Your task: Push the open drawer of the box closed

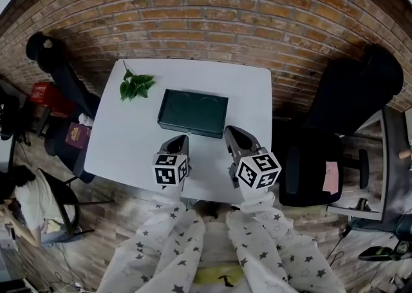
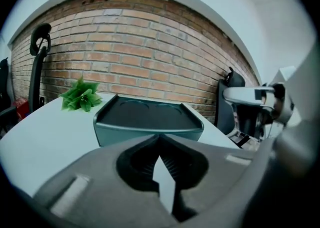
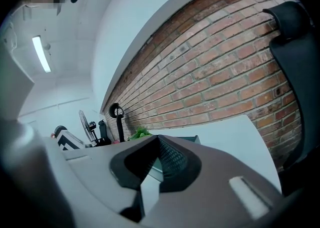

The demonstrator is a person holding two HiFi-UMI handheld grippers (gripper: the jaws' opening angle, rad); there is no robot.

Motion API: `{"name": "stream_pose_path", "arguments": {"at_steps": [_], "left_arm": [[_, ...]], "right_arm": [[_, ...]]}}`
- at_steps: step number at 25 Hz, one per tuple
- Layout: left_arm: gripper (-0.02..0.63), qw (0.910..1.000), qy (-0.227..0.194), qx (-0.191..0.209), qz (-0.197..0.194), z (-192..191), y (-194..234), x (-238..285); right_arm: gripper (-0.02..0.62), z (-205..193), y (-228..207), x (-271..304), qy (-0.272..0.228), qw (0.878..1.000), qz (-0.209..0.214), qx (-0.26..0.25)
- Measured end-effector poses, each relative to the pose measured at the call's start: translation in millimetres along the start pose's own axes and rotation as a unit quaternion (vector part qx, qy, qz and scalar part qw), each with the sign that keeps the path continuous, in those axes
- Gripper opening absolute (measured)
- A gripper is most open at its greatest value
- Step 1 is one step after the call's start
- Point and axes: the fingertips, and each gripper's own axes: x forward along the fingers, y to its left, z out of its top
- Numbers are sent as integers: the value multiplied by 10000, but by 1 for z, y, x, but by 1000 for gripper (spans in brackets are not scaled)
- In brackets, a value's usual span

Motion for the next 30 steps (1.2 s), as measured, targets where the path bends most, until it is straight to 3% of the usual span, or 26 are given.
{"name": "stream_pose_path", "arguments": {"at_steps": [6, 14, 22, 30], "left_arm": [[0, 9973, -723, 134, -71, 39, -5, -36], [-2, 9848, -1712, 277, -22, 92, -7, -94], [-2, 9742, -2234, 297, 132, 121, -4, -130], [-1, 9674, -2482, 364, 348, 133, 3, -152]], "right_arm": [[8, 13, 9, -2, -77, 9996, 154, -205], [8, 40, 16, -14, -255, 9982, 339, -428], [8, 70, 23, -17, -504, 9952, 495, -684], [8, 90, 23, -23, -759, 9929, 503, -768]]}}
